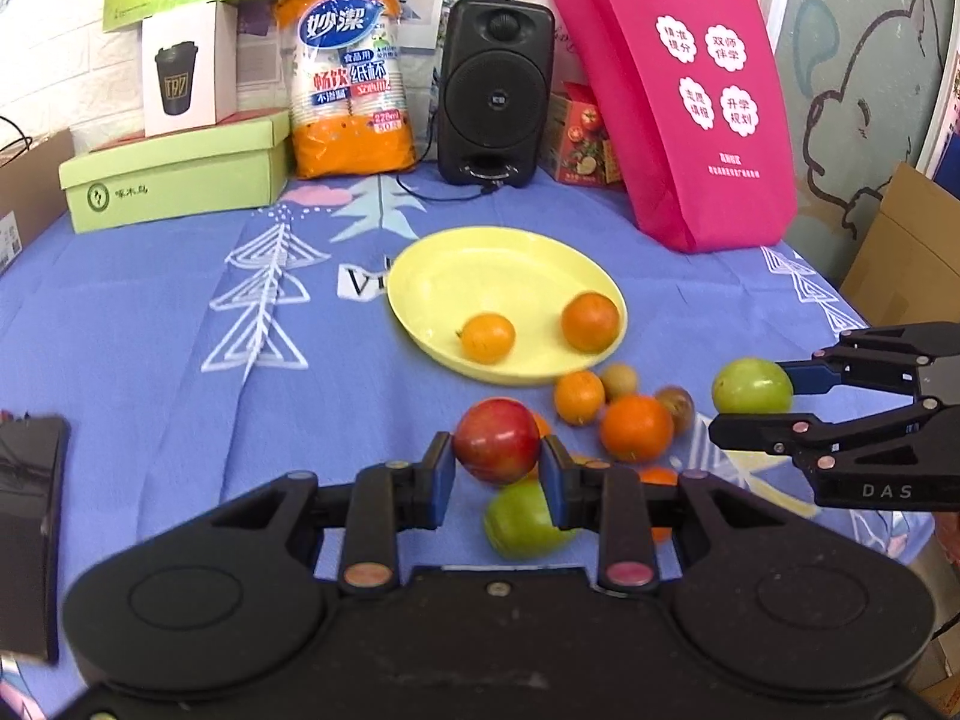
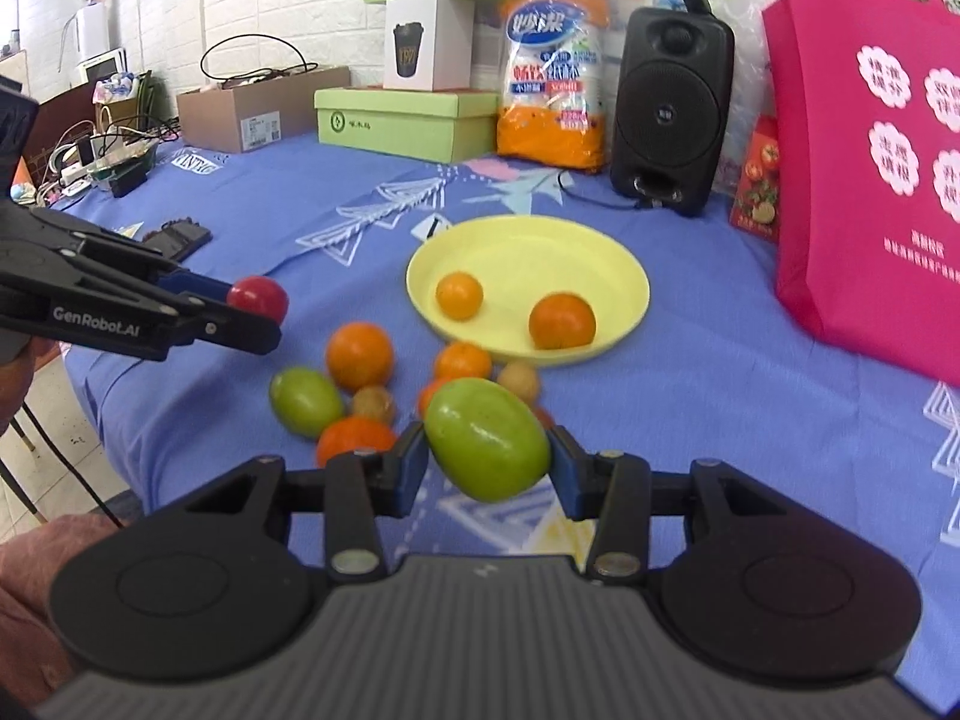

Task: Organize fruits
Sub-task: 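Carry the red plum and green fruit over the yellow plate, then open both tools to release the fruits onto the plate, then withdraw both tools back toward the remaining fruit, then grasp a red-yellow mango with the right tool while the left tool grasps a green mango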

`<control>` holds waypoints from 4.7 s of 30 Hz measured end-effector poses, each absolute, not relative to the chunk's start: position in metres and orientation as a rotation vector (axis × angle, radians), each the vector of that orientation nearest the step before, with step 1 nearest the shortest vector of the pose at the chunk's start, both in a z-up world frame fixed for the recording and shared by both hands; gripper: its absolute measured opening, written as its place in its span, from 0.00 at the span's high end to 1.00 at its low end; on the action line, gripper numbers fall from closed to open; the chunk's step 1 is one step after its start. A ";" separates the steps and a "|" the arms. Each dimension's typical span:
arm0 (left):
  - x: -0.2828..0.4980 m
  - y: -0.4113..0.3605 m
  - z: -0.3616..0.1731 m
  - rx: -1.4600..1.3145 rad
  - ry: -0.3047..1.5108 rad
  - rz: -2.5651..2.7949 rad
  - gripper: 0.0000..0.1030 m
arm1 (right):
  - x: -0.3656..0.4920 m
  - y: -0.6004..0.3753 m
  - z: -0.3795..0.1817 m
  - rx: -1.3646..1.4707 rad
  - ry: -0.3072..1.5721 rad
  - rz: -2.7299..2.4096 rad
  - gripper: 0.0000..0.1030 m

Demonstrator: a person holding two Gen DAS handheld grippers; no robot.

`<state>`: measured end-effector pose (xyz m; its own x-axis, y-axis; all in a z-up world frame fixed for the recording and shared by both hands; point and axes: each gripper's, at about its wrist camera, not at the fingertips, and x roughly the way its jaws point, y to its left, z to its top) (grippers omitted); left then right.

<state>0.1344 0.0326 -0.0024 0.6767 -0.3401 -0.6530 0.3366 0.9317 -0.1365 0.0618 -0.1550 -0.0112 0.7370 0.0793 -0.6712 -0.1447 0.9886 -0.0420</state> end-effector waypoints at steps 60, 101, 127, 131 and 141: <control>0.132 0.051 -0.012 -0.003 0.707 -0.322 0.35 | 0.070 -0.192 -0.022 -0.022 0.730 0.013 0.32; 0.131 -0.001 -0.060 0.095 0.819 -0.383 0.44 | 0.112 -0.162 -0.068 -0.107 0.777 0.125 0.67; 0.118 0.012 -0.051 0.076 0.819 -0.395 0.57 | 0.085 -0.165 -0.059 -0.072 0.771 0.111 0.70; 0.111 0.015 -0.044 0.083 0.804 -0.394 0.57 | 0.075 -0.165 -0.055 -0.070 0.768 0.109 0.70; 0.108 0.023 -0.021 0.058 0.767 -0.392 0.57 | 0.057 -0.165 -0.046 -0.063 0.761 0.109 0.70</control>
<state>0.1077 0.0233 -0.0211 0.6518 -0.3242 -0.6856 0.3663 0.9262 -0.0898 0.0570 -0.1652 -0.0465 0.7191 0.0758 -0.6908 -0.1213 0.9925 -0.0174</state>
